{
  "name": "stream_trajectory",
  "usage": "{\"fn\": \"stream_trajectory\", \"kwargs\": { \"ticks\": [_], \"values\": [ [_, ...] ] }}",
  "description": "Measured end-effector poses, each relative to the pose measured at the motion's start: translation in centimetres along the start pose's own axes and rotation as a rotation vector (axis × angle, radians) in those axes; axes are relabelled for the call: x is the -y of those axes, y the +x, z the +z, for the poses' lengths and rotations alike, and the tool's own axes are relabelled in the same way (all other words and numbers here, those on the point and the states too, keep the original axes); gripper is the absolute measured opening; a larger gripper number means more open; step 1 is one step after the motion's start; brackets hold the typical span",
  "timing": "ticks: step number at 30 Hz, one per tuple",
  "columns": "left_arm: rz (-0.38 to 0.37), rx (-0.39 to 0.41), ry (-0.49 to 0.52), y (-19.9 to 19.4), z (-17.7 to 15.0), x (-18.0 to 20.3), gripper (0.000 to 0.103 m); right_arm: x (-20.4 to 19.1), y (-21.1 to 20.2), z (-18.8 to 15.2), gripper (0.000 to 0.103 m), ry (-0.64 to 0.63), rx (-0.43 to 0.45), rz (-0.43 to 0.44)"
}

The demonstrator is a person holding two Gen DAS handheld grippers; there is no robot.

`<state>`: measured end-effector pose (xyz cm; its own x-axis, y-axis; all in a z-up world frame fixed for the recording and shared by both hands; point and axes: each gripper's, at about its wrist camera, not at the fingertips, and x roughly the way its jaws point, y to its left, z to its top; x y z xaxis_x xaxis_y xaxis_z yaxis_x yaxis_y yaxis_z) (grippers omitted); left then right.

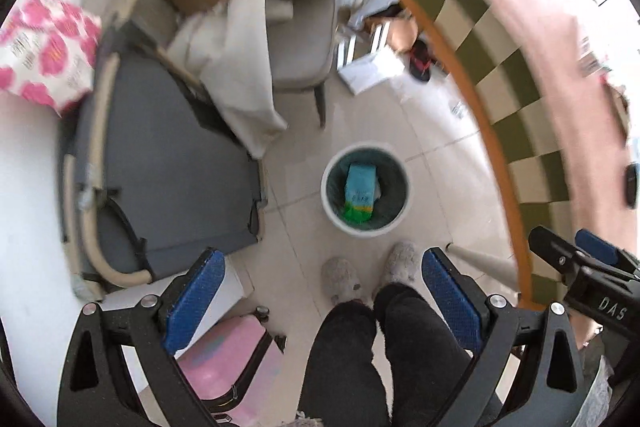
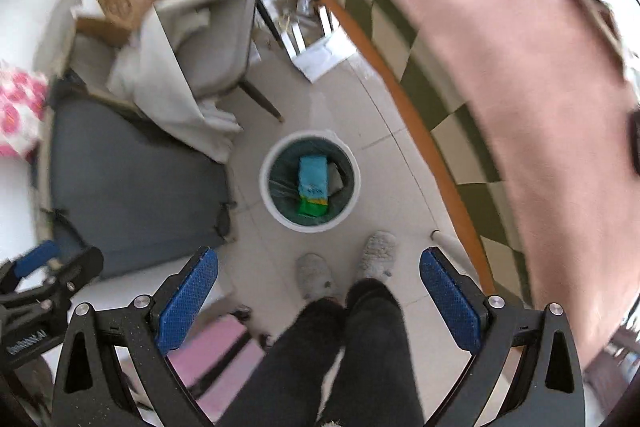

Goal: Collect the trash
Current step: 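Grasp the white toothpaste box with the left gripper while the right grasps the red wrapper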

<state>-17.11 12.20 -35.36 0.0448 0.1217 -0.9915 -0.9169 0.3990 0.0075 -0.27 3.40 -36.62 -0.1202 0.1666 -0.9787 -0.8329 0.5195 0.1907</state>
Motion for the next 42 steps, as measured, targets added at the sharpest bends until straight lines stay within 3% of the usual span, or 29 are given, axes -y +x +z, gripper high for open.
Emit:
{"fn": "stream_trajectory", "kwargs": {
  "ticks": [6, 11, 18, 25, 27, 29, 33, 36, 38, 42],
  "values": [
    [-0.012, 0.136, 0.123, -6.6, 3.7, 5.8, 0.101, 5.7, -8.4, 1.6, 0.102, 0.172, 0.108, 0.057],
    [-0.056, 0.189, 0.273, -8.7, 7.2, 13.6, 0.102, 15.4, -12.5, 4.3, 0.102, 0.317, 0.144, -0.022],
    [-0.019, 0.165, 0.368, -6.4, 13.0, 24.5, 0.102, 27.8, -11.4, 12.7, 0.102, 0.327, 0.092, -0.178],
    [0.045, 0.117, 0.408, -3.1, 20.2, 32.3, 0.102, 31.5, -5.3, 21.0, 0.102, 0.176, -0.004, -0.215],
    [0.056, 0.106, 0.427, -2.1, 21.9, 34.2, 0.102, 31.5, -3.6, 22.7, 0.097, 0.139, -0.020, -0.220],
    [0.064, 0.094, 0.444, -1.1, 23.3, 36.2, 0.102, 31.7, -2.2, 24.1, 0.085, 0.124, -0.036, -0.227],
    [0.050, 0.062, 0.473, 0.4, 25.6, 39.1, 0.102, 32.9, -0.7, 25.9, 0.071, 0.166, -0.042, -0.213],
    [0.026, 0.020, 0.490, 1.9, 27.2, 41.3, 0.102, 34.1, -1.4, 26.2, 0.065, 0.246, -0.015, -0.194],
    [0.007, 0.000, 0.506, 2.9, 28.0, 42.7, 0.102, 35.4, -2.3, 26.1, 0.050, 0.316, 0.010, -0.196],
    [-0.025, -0.040, 0.548, 4.5, 29.1, 45.2, 0.101, 38.8, -3.9, 25.7, 0.040, 0.495, 0.047, -0.107]
  ]
}}
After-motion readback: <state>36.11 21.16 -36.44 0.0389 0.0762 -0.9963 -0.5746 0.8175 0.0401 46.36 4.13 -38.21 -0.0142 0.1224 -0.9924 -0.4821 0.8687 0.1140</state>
